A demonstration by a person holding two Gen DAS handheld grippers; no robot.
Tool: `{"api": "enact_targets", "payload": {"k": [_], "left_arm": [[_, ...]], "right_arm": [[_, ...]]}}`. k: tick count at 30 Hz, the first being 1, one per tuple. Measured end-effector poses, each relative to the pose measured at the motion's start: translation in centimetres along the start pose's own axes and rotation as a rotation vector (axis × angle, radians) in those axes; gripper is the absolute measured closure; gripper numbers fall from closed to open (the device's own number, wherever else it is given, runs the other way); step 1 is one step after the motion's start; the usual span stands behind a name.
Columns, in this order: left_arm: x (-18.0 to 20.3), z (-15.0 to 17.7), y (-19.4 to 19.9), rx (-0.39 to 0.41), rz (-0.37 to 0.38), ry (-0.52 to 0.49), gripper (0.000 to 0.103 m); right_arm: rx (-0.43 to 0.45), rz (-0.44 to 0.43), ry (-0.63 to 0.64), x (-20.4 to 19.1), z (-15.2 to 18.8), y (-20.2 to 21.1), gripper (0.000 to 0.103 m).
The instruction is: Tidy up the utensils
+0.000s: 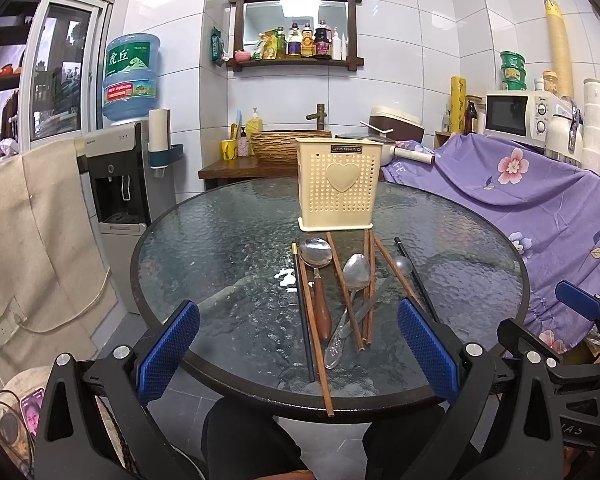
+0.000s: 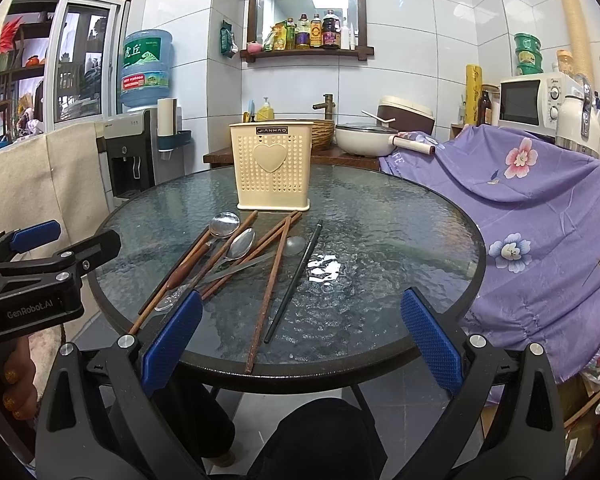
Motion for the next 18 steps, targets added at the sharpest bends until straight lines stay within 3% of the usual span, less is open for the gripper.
{"api": "enact_targets", "payload": {"k": [7, 12, 18], "left_arm": [[-0.3, 0.3, -2.5, -0.077, -0.009, -0.027, 0.006], [-0.6, 0.4, -4.0, -0.088, -0.019, -0.054, 0.006], [-0.7, -0.5, -7.2, -0.153, 0.011, -0.065, 0.006]], "right_arm": [[-0.054, 0.022, -0.012, 1.1, -0.1, -2.6, 0.005], [-0.121, -0.002, -0.080, 2.8, -0.5, -5.4, 0.005], [-0.196, 0.031, -0.021, 4.2, -1.9, -8.9, 0.005]]}}
Point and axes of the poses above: each gripper's, at about its wrist camera, not at the fingertips, and y roughly against the way its jaws point, x to its right, z to its underside, the point moved 4 cm from there along -y, roughly the way its jaws point, and after that the axes turned 14 degrees about -z, right-handed, at the moved point
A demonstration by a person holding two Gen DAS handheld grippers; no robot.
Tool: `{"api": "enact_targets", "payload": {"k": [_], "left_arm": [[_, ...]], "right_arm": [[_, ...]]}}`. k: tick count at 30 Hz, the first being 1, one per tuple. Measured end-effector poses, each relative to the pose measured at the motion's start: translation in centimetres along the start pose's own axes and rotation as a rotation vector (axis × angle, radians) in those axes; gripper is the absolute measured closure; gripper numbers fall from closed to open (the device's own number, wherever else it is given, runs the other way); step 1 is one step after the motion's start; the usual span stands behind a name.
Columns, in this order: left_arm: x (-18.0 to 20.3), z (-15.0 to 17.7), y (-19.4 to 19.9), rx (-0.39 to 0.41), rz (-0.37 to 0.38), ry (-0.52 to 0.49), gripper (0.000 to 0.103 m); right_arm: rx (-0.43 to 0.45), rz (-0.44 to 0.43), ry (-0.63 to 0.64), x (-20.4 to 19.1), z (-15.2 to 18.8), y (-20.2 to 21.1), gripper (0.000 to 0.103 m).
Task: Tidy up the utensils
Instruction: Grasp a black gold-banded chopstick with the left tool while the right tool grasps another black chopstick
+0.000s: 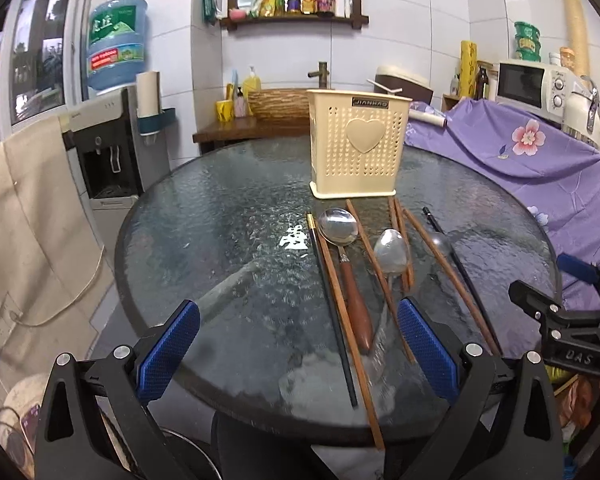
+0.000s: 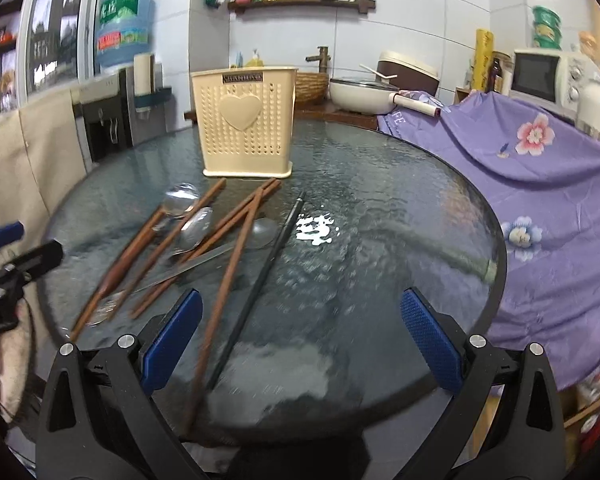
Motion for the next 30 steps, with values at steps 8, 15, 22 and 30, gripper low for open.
{"api": "enact_targets", "payload": {"k": [8, 15, 22, 30], "left_arm": [[0.0, -3.1, -4.1, -0.060, -0.003, -0.074, 0.031], [0.5, -3.3, -7.2, -0.163, 0.032, -0.093, 0.052], [0.3, -4.0, -9.7, -0.239, 0.049, -0.062, 0.059], [1.3, -4.5, -11.1, -0.289, 0.099, -0.060, 0.060]], "right_arm": [[-0.151, -0.067, -0.048, 2.2, -2.7, -6.2, 0.028], [-0.222, -0.097, -0.099, 3.0, -3.7, -9.6, 0.054], [-0.248, -0.118, -0.143, 3.6, -6.4, -12.4, 0.063], [-0.312, -0.094, -0.135, 3.4, -6.6, -15.1, 0.076]]}}
Point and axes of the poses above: each gripper's, at about its wrist camera, not at the fingertips, and y roughly against the way its jaws point, x to its right, z to its underside, the point moved 4 cm from there along -y, roughly the way its jaws point, and after that the axes turned 14 degrees about -z, right-handed, at the moved point
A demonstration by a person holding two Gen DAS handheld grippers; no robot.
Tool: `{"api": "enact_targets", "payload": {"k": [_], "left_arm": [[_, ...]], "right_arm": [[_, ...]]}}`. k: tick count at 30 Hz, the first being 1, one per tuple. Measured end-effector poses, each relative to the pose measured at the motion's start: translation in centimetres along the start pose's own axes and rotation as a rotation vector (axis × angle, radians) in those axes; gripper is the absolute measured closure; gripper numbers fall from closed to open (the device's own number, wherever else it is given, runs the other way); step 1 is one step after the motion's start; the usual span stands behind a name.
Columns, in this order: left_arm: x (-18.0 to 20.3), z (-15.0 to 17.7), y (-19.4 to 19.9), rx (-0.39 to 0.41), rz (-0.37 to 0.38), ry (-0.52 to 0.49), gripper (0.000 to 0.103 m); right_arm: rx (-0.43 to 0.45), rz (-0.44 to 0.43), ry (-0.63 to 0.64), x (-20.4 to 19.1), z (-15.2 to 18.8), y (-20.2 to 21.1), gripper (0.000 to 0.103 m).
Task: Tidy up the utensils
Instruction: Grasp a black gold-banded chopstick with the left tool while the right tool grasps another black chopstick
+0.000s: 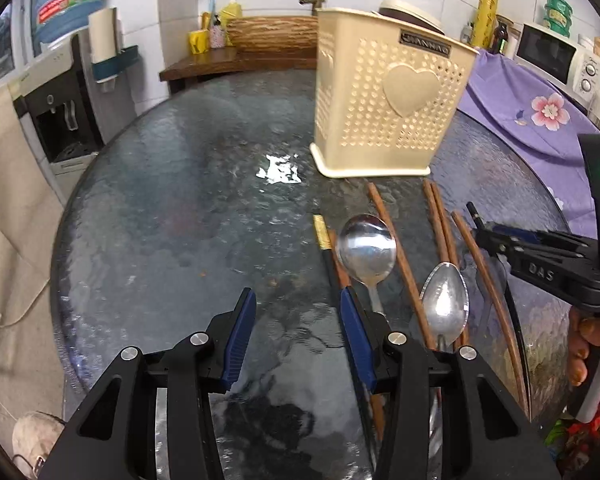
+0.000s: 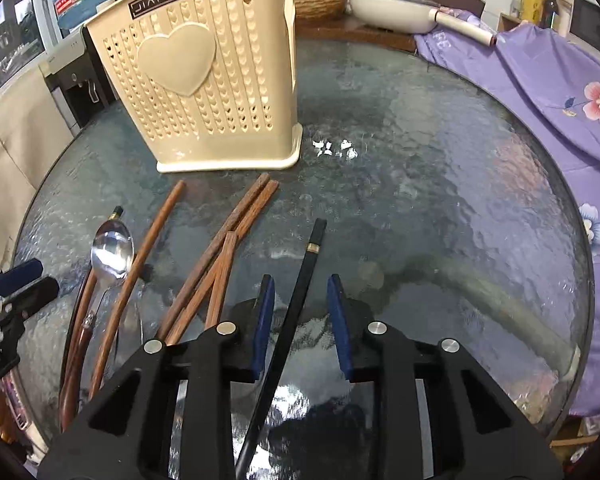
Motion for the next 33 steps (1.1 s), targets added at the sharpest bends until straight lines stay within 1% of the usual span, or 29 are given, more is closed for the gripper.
{"api": "enact_targets", "payload": {"k": [2, 4, 5, 9, 11, 16, 17, 19, 20, 23, 29, 30, 33], "left_arm": [[0.4, 0.0, -0.2, -0.012, 0.016, -0.006, 0.060], [0.8, 0.1, -0.4, -0.012, 0.011, -0.022, 0.060], [0.9, 0.1, -0.6, -0.013, 0.005, -0.029, 0.060], [1.1, 0.3, -1.4, -0.034, -0.004, -0.041, 0.064], [0.9, 0.4, -1.4, -0.028, -0.008, -0.040, 0.064], [0.0, 0.5, -1.5, -0.032, -0.025, -0.037, 0.064], [-0.2, 0.4, -1.6, -0.031, -0.038, -0.039, 0.064], [-0.3, 0.3, -2.1, -0.047, -0.050, -0.047, 0.064], [-0.2, 0.2, -2.3, -0.060, -0.040, -0.044, 0.064], [0.2, -0.3, -2.5, -0.064, -0.034, -0.045, 0.065], [0.6, -0.6, -2.0, -0.059, 0.005, -0.027, 0.065], [0.8, -0.4, -2.1, -0.061, 0.001, -0.038, 0.065], [1.4, -0.2, -1.9, -0.031, -0.037, -0.060, 0.064]], "right_arm": [[-0.001, -0.002, 0.001, -0.2, 0.1, 0.1, 0.076], [-0.004, 0.002, 0.009, -0.3, 0.1, 0.2, 0.078], [-0.005, 0.007, 0.018, -0.2, 0.2, 0.2, 0.080], [-0.018, 0.009, 0.053, -0.3, 0.8, 0.3, 0.086], [-0.027, 0.006, 0.070, -0.3, 1.0, 0.4, 0.089], [-0.041, -0.014, 0.082, 0.1, 1.2, 0.7, 0.089], [-0.043, -0.015, 0.084, 0.1, 1.2, 0.7, 0.089], [-0.049, -0.014, 0.076, 0.1, 1.0, 0.7, 0.090], [-0.053, -0.021, 0.067, 0.2, 0.8, 0.7, 0.089], [-0.064, -0.036, 0.048, 0.0, 0.3, 0.3, 0.089], [-0.058, -0.039, 0.052, -0.3, 0.0, 0.1, 0.089], [-0.056, -0.041, 0.052, -0.2, 0.0, 0.1, 0.089], [-0.056, -0.037, 0.055, -0.2, 0.1, 0.1, 0.090]]}}
Point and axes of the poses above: each gripper's, at about its wrist camera, not at the fingertips, and y roughly against the way its jaws point, x to its right, z to its underside, the point moved 4 cm from there along -y, roughly the way its jaws point, and after that the axes turned 14 degrees about -z, right-handed, at the moved point
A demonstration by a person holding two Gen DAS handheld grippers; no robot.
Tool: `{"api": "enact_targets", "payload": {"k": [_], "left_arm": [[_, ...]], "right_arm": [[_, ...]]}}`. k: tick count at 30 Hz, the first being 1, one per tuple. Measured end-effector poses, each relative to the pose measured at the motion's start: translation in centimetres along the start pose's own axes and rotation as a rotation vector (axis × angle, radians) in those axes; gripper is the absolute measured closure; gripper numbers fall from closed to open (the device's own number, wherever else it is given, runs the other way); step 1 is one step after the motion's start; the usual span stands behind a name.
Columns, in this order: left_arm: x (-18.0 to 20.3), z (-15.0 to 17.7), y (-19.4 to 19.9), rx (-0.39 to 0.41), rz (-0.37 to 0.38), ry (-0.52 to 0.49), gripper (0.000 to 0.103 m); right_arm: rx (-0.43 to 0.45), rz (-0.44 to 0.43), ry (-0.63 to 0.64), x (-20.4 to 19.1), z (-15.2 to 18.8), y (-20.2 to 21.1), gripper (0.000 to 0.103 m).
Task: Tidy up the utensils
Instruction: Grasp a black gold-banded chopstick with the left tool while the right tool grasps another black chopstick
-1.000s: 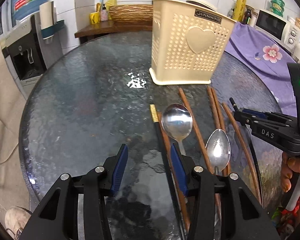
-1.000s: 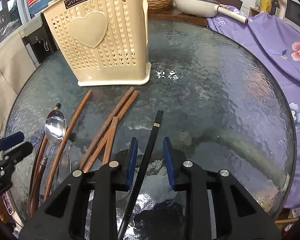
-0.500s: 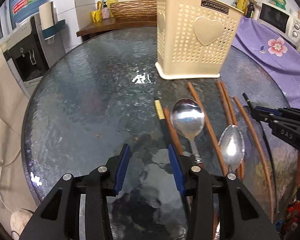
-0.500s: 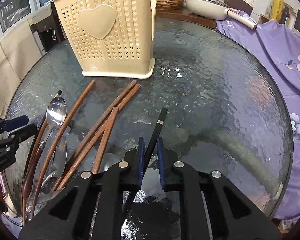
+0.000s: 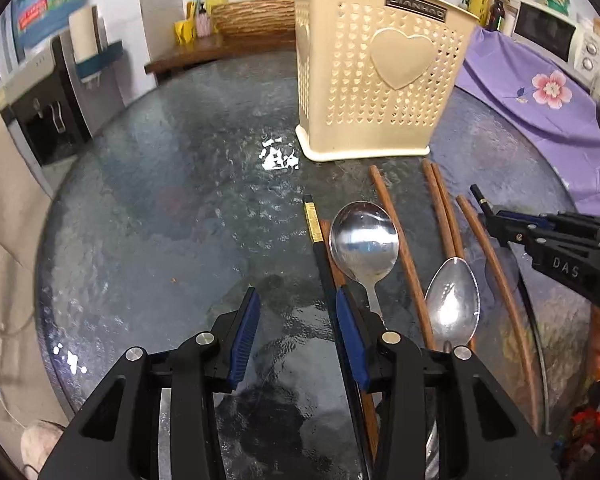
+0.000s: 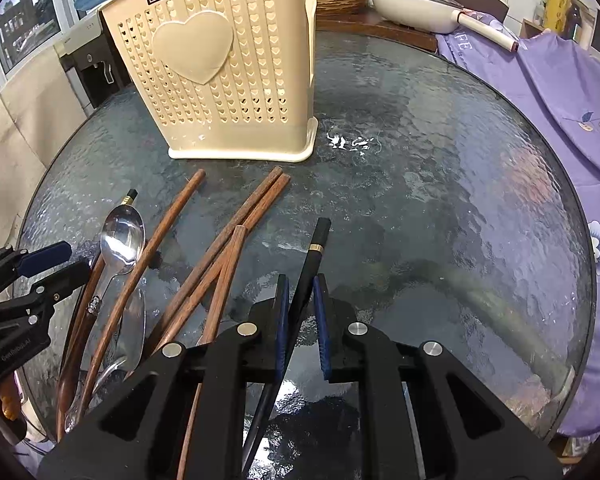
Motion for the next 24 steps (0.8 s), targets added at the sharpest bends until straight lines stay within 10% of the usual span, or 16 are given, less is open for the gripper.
{"api": "enact_targets", "payload": {"k": [19, 24], "left_arm": [[0.1, -1.9, -2.2, -0.074, -0.016, -0.010, 0.065], [1.3, -2.7, -2.4, -0.073, -0.013, -0.040, 0.081]], "right_arm": [[-0.022, -0.001, -0.027, -0.5, -0.7, -0.5, 0.089], [-0.009, 0.017, -0.029, -0.6, -1.3, -1.1, 0.090]]}}
Point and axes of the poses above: each gripper's, at about its wrist camera, not at the fingertips, and y roughly against the way its jaws point, x to its right, z to its underside, the point moved 4 cm from there along -y, roughly the way its jaws point, and after that the axes turned 14 degrees about -z, right-handed, at the moved point
